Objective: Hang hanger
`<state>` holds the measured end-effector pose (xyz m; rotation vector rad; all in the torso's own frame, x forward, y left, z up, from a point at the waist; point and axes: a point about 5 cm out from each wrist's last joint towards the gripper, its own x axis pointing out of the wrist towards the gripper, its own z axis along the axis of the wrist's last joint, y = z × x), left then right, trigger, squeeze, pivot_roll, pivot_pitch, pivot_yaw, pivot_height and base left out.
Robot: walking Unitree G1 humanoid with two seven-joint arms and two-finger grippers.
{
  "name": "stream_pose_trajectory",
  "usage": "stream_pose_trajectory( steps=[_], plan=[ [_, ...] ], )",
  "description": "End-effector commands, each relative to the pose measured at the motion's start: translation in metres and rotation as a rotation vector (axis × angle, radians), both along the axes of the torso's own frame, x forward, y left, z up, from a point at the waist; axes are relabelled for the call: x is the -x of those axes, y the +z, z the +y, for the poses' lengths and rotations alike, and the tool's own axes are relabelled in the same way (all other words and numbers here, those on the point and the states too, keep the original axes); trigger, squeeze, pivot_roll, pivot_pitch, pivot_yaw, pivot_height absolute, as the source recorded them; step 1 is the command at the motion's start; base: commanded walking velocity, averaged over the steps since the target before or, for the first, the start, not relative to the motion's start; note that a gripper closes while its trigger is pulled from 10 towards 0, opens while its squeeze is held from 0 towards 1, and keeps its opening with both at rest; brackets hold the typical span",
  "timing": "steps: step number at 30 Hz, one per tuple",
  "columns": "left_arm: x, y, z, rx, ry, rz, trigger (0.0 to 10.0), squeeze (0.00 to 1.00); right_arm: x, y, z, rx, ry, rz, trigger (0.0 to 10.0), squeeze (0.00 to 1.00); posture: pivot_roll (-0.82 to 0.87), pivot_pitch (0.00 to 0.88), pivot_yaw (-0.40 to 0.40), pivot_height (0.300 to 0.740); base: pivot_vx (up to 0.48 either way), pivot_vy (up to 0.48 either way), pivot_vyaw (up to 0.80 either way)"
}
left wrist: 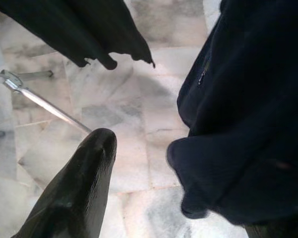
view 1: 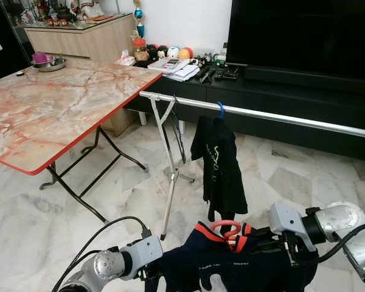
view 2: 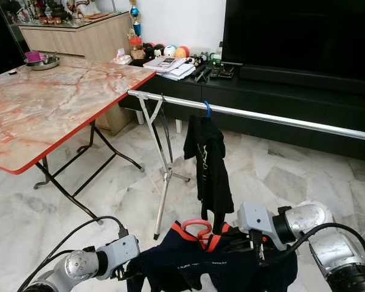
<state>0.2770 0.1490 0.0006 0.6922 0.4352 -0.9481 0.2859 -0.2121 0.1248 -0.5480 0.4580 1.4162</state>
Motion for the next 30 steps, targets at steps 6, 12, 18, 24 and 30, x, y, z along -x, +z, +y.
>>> stream_pose_trajectory(
  steps=[6, 12, 18, 24, 30],
  plan=[
    [0.007, -0.011, 0.001, -0.057, 0.024, 0.042, 3.9, 0.0, -0.008, 0.026, 0.005, -0.058, 0.017, -0.083, 10.0, 0.0, -0.05, 0.017, 0.025, 0.74, 0.0, 0.0, 0.0],
    [0.01, -0.016, 0.003, -0.074, 0.035, 0.055, 0.0, 0.0, -0.007, 0.028, 0.003, -0.06, 0.006, -0.084, 10.0, 0.0, -0.05, 0.02, 0.023, 0.74, 0.0, 0.0, 0.0],
    [0.015, -0.019, 0.001, -0.062, 0.036, 0.076, 0.0, 0.0, -0.007, 0.033, 0.005, -0.098, -0.004, -0.092, 10.0, 0.0, -0.06, 0.018, 0.021, 0.74, 0.0, 0.0, 0.0],
    [0.013, -0.019, -0.001, -0.051, 0.053, 0.064, 0.0, 0.0, -0.007, 0.037, 0.007, -0.138, -0.005, -0.097, 10.0, 0.0, -0.06, 0.012, 0.023, 0.74, 0.0, 0.0, 0.0],
    [0.01, -0.017, -0.001, -0.065, 0.076, 0.029, 0.0, 0.0, -0.006, 0.038, 0.007, -0.15, -0.009, -0.095, 10.0, 0.0, -0.07, 0.003, 0.025, 0.74, 0.0, 0.0, 0.0]
  ],
)
